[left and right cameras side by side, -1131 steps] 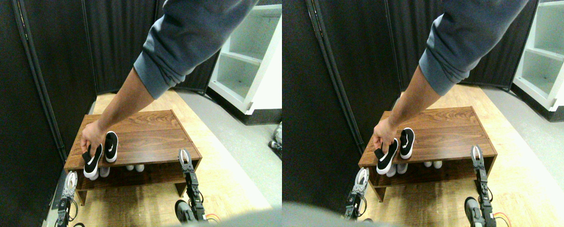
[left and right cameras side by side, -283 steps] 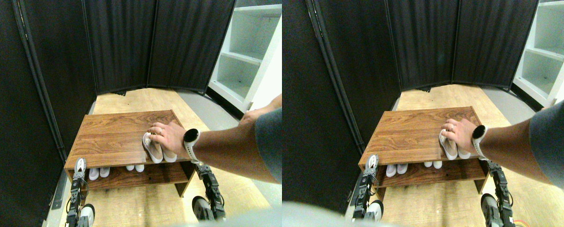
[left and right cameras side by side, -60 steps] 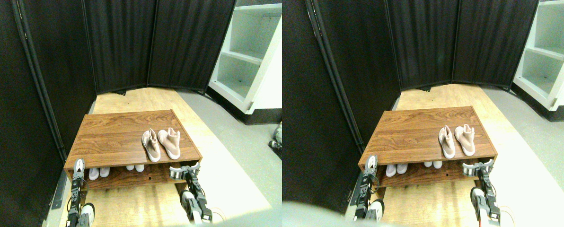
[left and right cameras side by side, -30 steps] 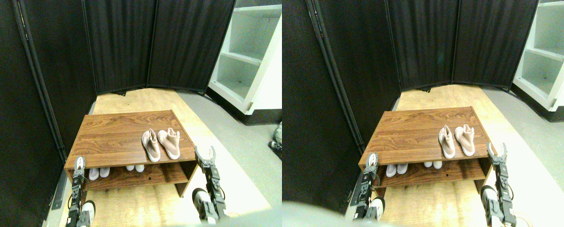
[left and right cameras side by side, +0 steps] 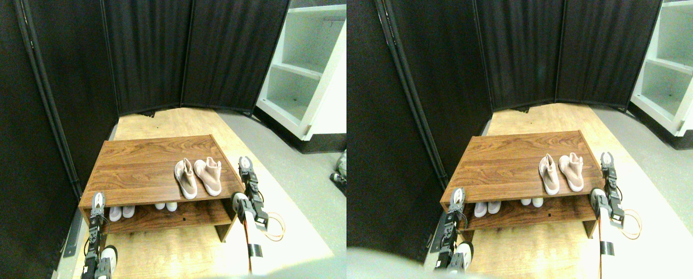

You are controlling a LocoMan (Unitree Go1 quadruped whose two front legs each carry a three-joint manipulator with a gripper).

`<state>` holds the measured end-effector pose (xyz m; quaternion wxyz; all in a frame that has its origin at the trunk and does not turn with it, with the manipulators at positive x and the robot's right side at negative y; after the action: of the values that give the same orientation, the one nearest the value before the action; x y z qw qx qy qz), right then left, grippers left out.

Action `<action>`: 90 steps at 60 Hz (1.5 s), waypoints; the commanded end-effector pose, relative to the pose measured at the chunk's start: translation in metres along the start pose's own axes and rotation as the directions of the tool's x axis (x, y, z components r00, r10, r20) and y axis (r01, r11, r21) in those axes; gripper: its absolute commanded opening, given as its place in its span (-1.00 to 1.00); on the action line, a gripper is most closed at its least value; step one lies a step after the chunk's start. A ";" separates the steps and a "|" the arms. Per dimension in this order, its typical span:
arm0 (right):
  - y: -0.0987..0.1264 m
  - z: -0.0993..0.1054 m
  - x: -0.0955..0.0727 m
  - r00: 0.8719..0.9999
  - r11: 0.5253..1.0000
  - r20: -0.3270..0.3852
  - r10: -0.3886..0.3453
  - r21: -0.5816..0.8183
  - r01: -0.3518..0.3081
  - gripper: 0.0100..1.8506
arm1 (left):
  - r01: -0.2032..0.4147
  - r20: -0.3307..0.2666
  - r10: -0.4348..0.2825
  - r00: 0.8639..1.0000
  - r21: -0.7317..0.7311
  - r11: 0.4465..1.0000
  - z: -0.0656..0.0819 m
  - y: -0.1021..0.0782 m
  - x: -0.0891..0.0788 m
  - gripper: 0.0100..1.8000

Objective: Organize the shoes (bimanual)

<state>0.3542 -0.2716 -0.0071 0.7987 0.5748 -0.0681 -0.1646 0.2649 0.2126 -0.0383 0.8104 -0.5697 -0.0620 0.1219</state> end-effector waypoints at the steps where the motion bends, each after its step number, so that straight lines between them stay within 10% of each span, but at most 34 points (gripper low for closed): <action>1: -0.003 -0.007 0.011 1.000 1.000 -0.021 -0.005 0.014 0.005 -1.00 | 0.039 0.011 -0.039 0.999 0.003 0.999 -0.001 -0.006 0.002 -1.00; 54: -0.027 -0.091 -0.006 0.945 0.993 -0.308 -0.113 -0.006 0.117 -1.00 | 0.060 0.035 -0.060 0.998 0.010 0.998 -0.003 -0.005 -0.006 -1.00; 90: -0.028 -0.103 -0.025 0.916 0.990 -0.385 -0.113 0.029 0.134 -1.00 | 0.056 0.052 -0.056 0.997 0.012 0.998 -0.007 -0.005 -0.005 -1.00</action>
<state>0.3604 -0.1848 -0.0529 0.7789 0.6148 0.0910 -0.0842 0.2595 0.2053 -0.0405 0.8118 -0.5632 -0.0868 0.1274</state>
